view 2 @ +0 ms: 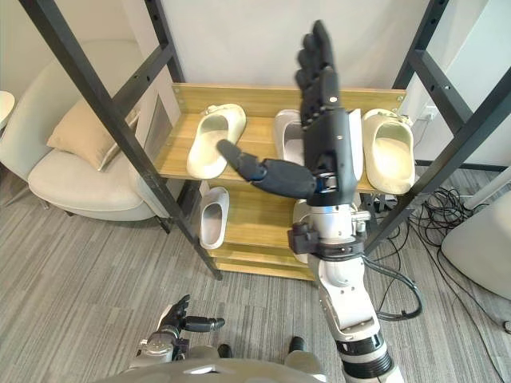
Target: Organize the slippers on the shoe rack
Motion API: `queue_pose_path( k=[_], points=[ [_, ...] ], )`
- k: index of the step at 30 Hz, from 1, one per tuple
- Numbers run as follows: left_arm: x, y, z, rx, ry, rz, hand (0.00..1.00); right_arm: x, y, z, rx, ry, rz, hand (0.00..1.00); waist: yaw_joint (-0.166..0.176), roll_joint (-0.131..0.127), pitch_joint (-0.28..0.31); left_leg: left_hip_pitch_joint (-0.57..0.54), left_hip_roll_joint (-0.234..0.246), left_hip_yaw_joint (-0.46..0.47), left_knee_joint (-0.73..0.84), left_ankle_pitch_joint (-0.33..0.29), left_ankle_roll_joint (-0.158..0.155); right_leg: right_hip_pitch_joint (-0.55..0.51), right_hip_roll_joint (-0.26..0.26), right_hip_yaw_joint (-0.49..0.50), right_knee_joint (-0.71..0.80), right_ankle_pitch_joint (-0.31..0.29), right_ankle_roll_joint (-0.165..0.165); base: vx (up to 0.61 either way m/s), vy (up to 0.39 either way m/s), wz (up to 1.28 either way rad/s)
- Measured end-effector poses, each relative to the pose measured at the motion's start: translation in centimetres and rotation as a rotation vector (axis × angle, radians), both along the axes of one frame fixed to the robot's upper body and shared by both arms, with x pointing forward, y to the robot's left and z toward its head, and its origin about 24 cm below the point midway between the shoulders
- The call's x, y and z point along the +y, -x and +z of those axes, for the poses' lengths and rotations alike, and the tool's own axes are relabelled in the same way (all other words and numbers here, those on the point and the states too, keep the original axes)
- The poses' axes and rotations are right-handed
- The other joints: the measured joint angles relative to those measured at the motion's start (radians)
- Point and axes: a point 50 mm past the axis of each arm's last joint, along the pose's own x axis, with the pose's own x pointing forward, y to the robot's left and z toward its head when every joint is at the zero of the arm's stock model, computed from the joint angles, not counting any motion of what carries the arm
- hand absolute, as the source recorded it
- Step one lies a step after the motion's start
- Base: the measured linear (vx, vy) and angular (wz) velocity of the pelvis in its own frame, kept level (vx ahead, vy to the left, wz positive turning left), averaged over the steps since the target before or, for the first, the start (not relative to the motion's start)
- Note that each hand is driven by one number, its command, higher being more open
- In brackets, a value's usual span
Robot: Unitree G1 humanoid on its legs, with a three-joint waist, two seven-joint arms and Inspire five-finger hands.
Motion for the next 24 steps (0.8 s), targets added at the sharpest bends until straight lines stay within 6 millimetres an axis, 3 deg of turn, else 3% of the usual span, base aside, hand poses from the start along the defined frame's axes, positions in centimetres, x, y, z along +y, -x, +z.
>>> queue_pose_path(
  k=[7, 13, 20, 24],
  points=[
    [-0.1, 0.1, 0.0, -0.001, 0.01, -0.005, 1.0, -4.1, -0.1, 0.8, -0.043, 0.105, -0.306, 1.0, -0.005, 0.001, 0.0, 0.017, 0.0, 0.0, -0.018, 0.002, 0.002, 0.015, 0.001, 0.0, -0.012, 0.0, 0.0, 0.0, 0.0, 0.0],
    [-0.1, 0.3, 0.0, 0.003, 0.022, -0.016, 1.0, -6.0, -0.3, 1.0, -0.046, 0.207, -0.425, 1.0, -0.016, 0.001, 0.0, 0.019, -0.001, -0.001, -0.03, 0.003, 0.003, 0.015, 0.003, 0.0, -0.02, 0.0, 0.0, 0.0, 0.0, 0.0],
    [-0.1, 0.2, 0.0, -0.002, 0.031, -0.029, 1.0, -7.0, -1.9, 0.4, 0.014, 0.326, -0.493, 1.0, -0.017, -0.002, 0.001, 0.016, -0.001, -0.005, -0.037, 0.003, 0.003, 0.015, 0.005, -0.005, -0.028, 0.0, 0.0, 0.0, 0.0, 0.0],
    [0.1, 0.2, 0.0, -0.001, 0.026, -0.031, 1.0, -8.0, -3.0, -0.9, 0.094, 0.418, -0.531, 1.0, -0.017, -0.017, -0.005, 0.016, -0.004, -0.009, -0.046, 0.004, 0.003, 0.016, 0.006, -0.009, -0.039, 0.001, 0.002, 0.0, 0.0, 0.0]
  ],
)
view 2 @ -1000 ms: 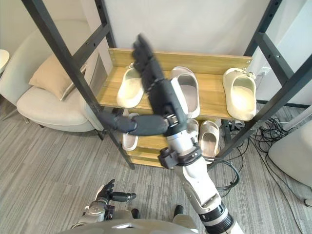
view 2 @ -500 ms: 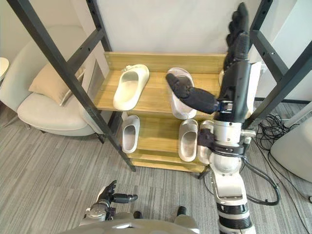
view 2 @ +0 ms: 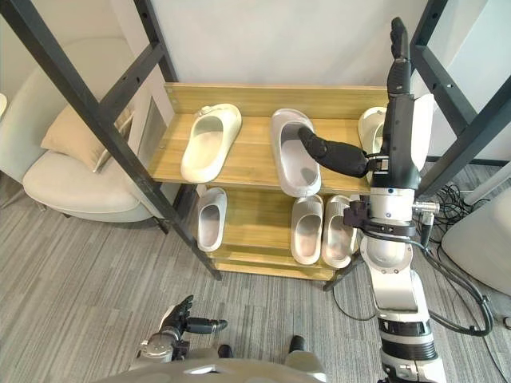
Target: Organize the slippers on the shoe rack
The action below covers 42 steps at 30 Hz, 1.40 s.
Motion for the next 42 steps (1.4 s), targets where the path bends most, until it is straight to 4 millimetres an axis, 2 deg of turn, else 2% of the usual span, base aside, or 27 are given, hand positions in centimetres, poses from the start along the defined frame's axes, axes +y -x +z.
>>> queue_pose_path(
  k=[4, 11, 22, 23, 29, 33, 37, 42],
  points=[
    [0.4, -0.1, 0.1, -0.003, -0.009, 0.0, 1.0, -0.6, -0.9, -1.9, 0.109, 0.02, -0.03, 1.0, 0.0, -0.017, 0.001, -0.002, -0.001, -0.003, -0.007, 0.0, 0.0, 0.0, 0.001, -0.002, -0.011, 0.001, 0.001, 0.01, 0.0, 0.0],
    [0.6, -0.1, 0.1, -0.003, -0.015, 0.002, 1.0, -0.7, -2.1, -4.0, 0.225, 0.06, -0.051, 1.0, 0.0, -0.03, -0.001, -0.007, -0.005, -0.017, -0.015, 0.0, 0.001, 0.001, 0.001, -0.008, -0.024, 0.003, 0.003, 0.02, 0.003, 0.02],
    [0.9, -0.1, 0.2, -0.005, -0.023, 0.002, 1.0, -0.3, -3.3, -4.1, 0.252, 0.093, -0.035, 1.0, -0.001, -0.046, 0.003, -0.009, -0.007, -0.025, -0.016, 0.0, 0.001, -0.001, -0.001, -0.008, -0.025, 0.004, 0.004, -0.01, 0.003, 0.01],
    [1.0, -0.1, 0.2, -0.005, -0.023, 0.002, 1.0, -0.2, -3.5, -3.9, 0.248, 0.098, -0.029, 0.0, -0.001, -0.047, 0.003, -0.01, -0.007, -0.025, -0.017, 0.001, 0.001, -0.002, 0.0, -0.008, -0.025, 0.004, 0.004, 0.0, 0.0, 0.0],
    [1.2, -0.2, 0.2, -0.014, -0.026, 0.0, 1.0, 1.0, -5.2, -3.2, 0.255, 0.082, 0.044, 0.0, 0.0, -0.057, 0.004, -0.027, -0.009, -0.028, -0.017, 0.004, 0.005, -0.019, -0.001, -0.009, -0.025, 0.007, 0.004, 0.0, 0.0, 0.0],
    [1.2, -0.5, 0.3, -0.019, -0.022, -0.005, 1.0, 1.4, -6.0, -3.8, 0.319, 0.024, 0.119, 0.0, 0.01, -0.063, 0.006, -0.031, -0.011, -0.033, -0.017, 0.005, 0.008, -0.02, -0.002, -0.014, -0.025, 0.007, 0.004, -0.01, 0.003, 0.04],
    [1.1, -0.6, 0.3, -0.021, -0.014, -0.01, 1.0, 1.3, -6.5, -3.4, 0.316, -0.029, 0.144, 0.0, 0.015, -0.065, 0.007, -0.035, -0.013, -0.044, -0.018, 0.008, 0.009, -0.019, -0.003, -0.025, -0.025, 0.007, 0.004, -0.02, 0.003, 0.08],
    [1.1, -0.7, 0.4, -0.027, -0.012, -0.012, 1.0, 1.5, -6.7, -2.6, 0.301, -0.015, 0.17, 0.0, 0.018, -0.072, 0.011, -0.039, -0.013, -0.056, -0.021, 0.013, 0.007, -0.019, -0.003, -0.035, -0.025, 0.007, 0.004, -0.01, -0.002, 0.06]
  ],
)
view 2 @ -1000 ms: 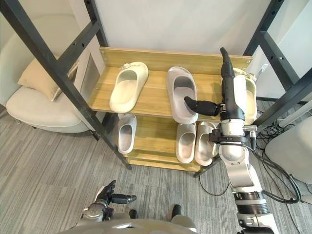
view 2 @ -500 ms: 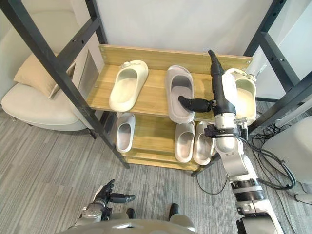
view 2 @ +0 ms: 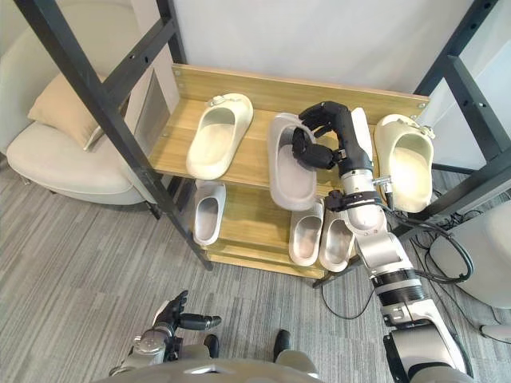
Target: Organize the slippers on the shoe rack
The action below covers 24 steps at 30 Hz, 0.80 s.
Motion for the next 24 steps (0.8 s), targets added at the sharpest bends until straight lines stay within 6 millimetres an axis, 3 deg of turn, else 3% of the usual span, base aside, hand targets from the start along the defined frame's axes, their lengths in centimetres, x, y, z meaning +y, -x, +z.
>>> queue_pose_path(
  k=[10, 14, 17, 20, 24],
  points=[
    [0.1, 0.0, 0.0, -0.003, 0.0, 0.005, 1.0, 0.7, 1.1, 0.9, -0.04, 0.02, 0.054, 0.0, -0.008, -0.005, 0.003, 0.0, 0.0, 0.0, 0.0, 0.0, 0.0, 0.0, -0.002, 0.001, 0.0, 0.0, 0.0, 0.0, 0.0, 0.0],
    [0.1, 0.1, 0.0, 0.0, 0.0, 0.009, 1.0, 1.9, 2.4, 2.9, -0.142, 0.025, 0.109, 0.0, -0.017, -0.004, 0.004, 0.004, 0.0, 0.002, 0.0, 0.0, 0.0, 0.002, -0.003, 0.003, 0.0, 0.0, 0.0, 0.0, 0.002, -0.01],
    [0.1, 0.1, 0.0, 0.001, -0.001, 0.009, 1.0, 2.8, 4.6, 6.5, -0.341, 0.02, 0.16, 0.0, -0.017, 0.0, 0.006, 0.018, 0.0, 0.003, 0.0, 0.0, 0.0, 0.015, -0.004, 0.004, 0.0, -0.001, 0.0, 0.0, 0.0, 0.0],
    [0.1, 0.2, 0.0, 0.002, -0.001, 0.008, 1.0, 3.4, 6.2, 8.3, -0.463, -0.009, 0.202, 0.0, -0.018, 0.005, 0.007, 0.026, -0.001, 0.006, 0.0, 0.0, 0.0, 0.022, -0.005, 0.007, 0.002, -0.001, 0.0, -0.03, 0.012, -0.02],
    [0.0, 0.3, -0.1, 0.006, 0.0, 0.003, 1.0, 4.8, 8.2, 9.0, -0.531, -0.152, 0.355, 0.0, -0.02, 0.017, 0.005, 0.037, -0.001, 0.012, 0.0, 0.0, 0.0, 0.025, -0.006, 0.014, 0.012, -0.004, 0.0, -0.03, 0.015, -0.05]
  ],
)
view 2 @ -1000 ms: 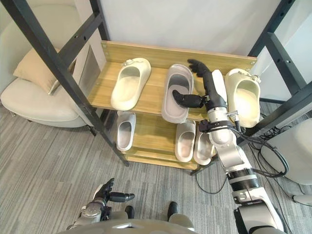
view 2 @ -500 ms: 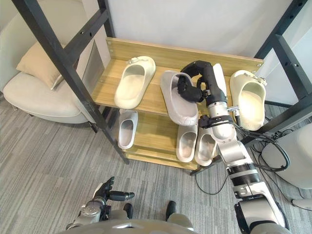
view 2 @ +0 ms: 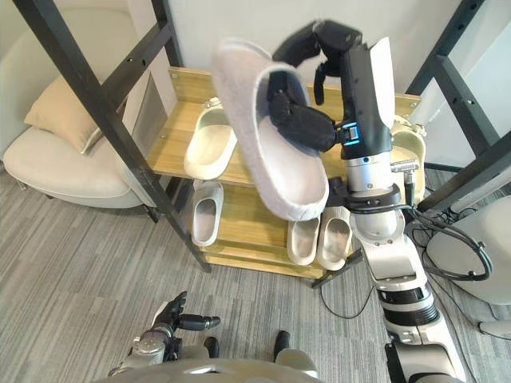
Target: Organize the slippers on the shoe rack
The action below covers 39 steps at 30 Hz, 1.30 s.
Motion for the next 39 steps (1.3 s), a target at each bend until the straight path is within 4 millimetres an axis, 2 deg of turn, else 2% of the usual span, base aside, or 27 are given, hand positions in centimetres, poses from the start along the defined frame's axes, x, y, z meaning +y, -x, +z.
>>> queue_pose_path(
  k=[4, 9, 13, 17, 20, 22, 26, 29, 31, 35, 38, 39],
  points=[
    [-0.2, 0.1, -0.1, 0.007, 0.003, -0.01, 1.0, 1.9, 0.5, -0.6, 0.059, -0.046, 0.216, 0.0, -0.001, 0.011, -0.006, 0.006, 0.0, 0.007, 0.0, 0.0, 0.0, 0.001, -0.001, 0.008, 0.004, 0.0, 0.0, -0.03, 0.013, -0.05],
    [-0.5, 0.2, -0.2, 0.01, 0.01, -0.014, 1.0, 5.4, 1.3, -4.3, 0.279, -0.016, 0.509, 0.0, 0.005, 0.024, -0.012, 0.006, 0.0, 0.006, 0.0, 0.0, 0.0, 0.001, -0.001, 0.008, 0.005, -0.001, 0.0, 0.0, 0.0, 0.0],
    [-0.7, 0.1, -0.1, 0.006, 0.008, -0.034, 1.0, 6.4, 1.2, -6.8, 0.437, 0.022, 0.619, 0.0, 0.007, 0.026, -0.013, -0.002, -0.002, -0.011, 0.0, 0.004, 0.0, 0.001, -0.003, -0.008, 0.007, -0.005, 0.0, 0.0, 0.001, 0.11],
    [-0.9, -0.2, 0.0, -0.013, 0.013, -0.049, 1.0, 6.6, 1.4, -9.2, 0.562, 0.083, 0.65, 0.0, 0.019, 0.036, -0.006, -0.021, -0.002, -0.03, 0.008, 0.005, 0.0, -0.013, -0.005, -0.025, 0.029, -0.02, 0.001, -0.01, -0.008, 0.16],
    [-1.2, -1.6, 0.5, -0.05, 0.017, -0.065, 1.0, 6.9, 1.3, -11.1, 0.651, 0.15, 0.663, 0.0, 0.033, 0.05, 0.045, -0.124, -0.002, -0.072, 0.113, -0.007, -0.01, -0.128, -0.024, -0.046, 0.2, -0.093, -0.006, -0.07, -0.014, 0.33],
    [-1.2, -3.6, 1.2, -0.106, 0.013, -0.077, 1.0, 6.9, 0.5, -11.7, 0.688, 0.191, 0.645, 0.0, 0.038, 0.062, 0.12, -0.21, -0.002, -0.096, 0.226, -0.043, -0.019, -0.217, -0.041, -0.058, 0.352, -0.153, -0.014, -0.16, -0.023, 0.27],
    [-0.9, -6.5, 2.7, -0.195, 0.01, -0.068, 1.0, 6.3, -0.5, -11.5, 0.661, 0.298, 0.553, 0.0, 0.048, 0.071, 0.194, -0.403, -0.004, -0.119, 0.439, -0.115, -0.033, -0.414, -0.073, -0.059, 0.598, -0.248, -0.031, -0.23, -0.076, 0.13],
    [-0.4, -7.8, 3.7, -0.263, 0.018, -0.036, 1.0, 6.0, -1.0, -11.0, 0.596, 0.41, 0.458, 0.0, 0.046, 0.074, 0.223, -0.527, -0.001, -0.12, 0.571, -0.161, -0.038, -0.544, -0.088, -0.044, 0.738, -0.301, -0.044, -0.19, -0.074, -0.06],
    [-0.1, -8.6, 4.2, -0.292, 0.012, -0.032, 1.0, 5.7, -1.3, -10.6, 0.559, 0.459, 0.406, 0.0, 0.046, 0.075, 0.237, -0.584, 0.001, -0.121, 0.62, -0.175, -0.045, -0.604, -0.095, -0.04, 0.793, -0.315, -0.047, -0.14, -0.065, -0.04],
    [1.5, -9.1, 4.8, -0.315, -0.017, 0.025, 1.0, 5.0, -2.5, -9.0, 0.445, 0.534, 0.259, 0.0, 0.037, 0.069, 0.259, -0.727, 0.004, -0.133, 0.748, -0.206, -0.059, -0.749, -0.108, -0.037, 0.928, -0.355, -0.066, -0.07, -0.052, 0.01],
    [1.3, -10.2, 5.9, -0.401, 0.016, 0.041, 1.0, 3.5, -3.7, -7.7, 0.367, 0.528, 0.105, 0.0, 0.045, 0.069, 0.274, -0.826, 0.006, -0.149, 0.862, -0.246, -0.065, -0.841, -0.117, -0.038, 1.04, -0.395, -0.073, -0.05, -0.029, 0.03],
    [1.3, -10.6, 6.5, -0.437, 0.026, 0.053, 1.0, 3.0, -4.1, -6.6, 0.319, 0.495, 0.047, 0.0, 0.048, 0.069, 0.277, -0.874, 0.006, -0.155, 0.923, -0.267, -0.068, -0.888, -0.125, -0.037, 1.1, -0.418, -0.076, -0.04, -0.004, 0.01]
  ],
)
